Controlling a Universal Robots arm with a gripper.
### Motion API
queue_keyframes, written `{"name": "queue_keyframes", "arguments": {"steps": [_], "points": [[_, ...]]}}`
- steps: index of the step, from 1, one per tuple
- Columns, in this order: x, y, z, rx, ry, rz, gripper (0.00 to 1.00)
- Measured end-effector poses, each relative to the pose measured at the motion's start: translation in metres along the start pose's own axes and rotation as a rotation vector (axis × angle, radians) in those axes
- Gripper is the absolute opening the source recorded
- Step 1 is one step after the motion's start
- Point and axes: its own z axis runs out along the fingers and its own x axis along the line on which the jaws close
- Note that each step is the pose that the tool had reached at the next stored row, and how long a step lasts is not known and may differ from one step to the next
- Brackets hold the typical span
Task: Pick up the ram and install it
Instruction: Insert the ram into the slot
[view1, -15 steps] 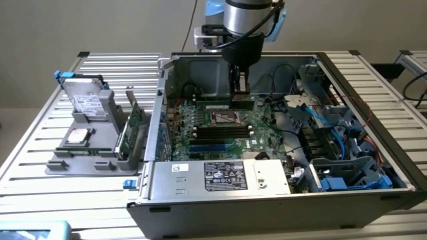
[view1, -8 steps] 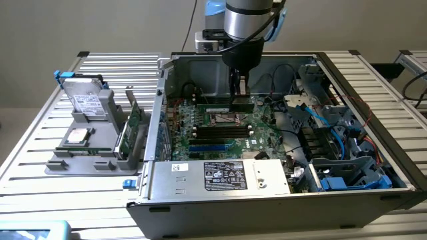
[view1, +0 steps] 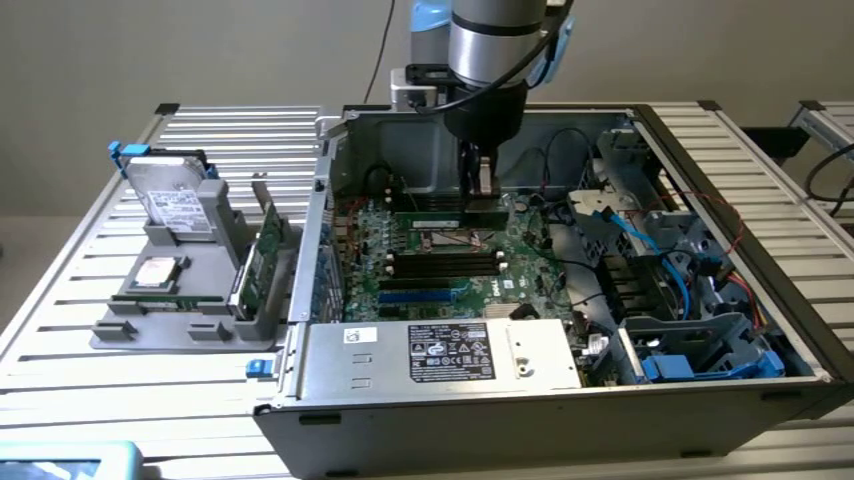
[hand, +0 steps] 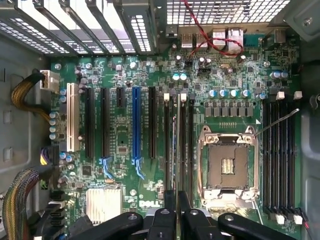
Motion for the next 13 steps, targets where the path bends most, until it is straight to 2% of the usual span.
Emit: {"name": "queue_keyframes", "arguments": {"steps": [13], "points": [[-0.001, -0.0002, 0.0187, 0.0004, 0.017, 0.0, 0.14]]}}
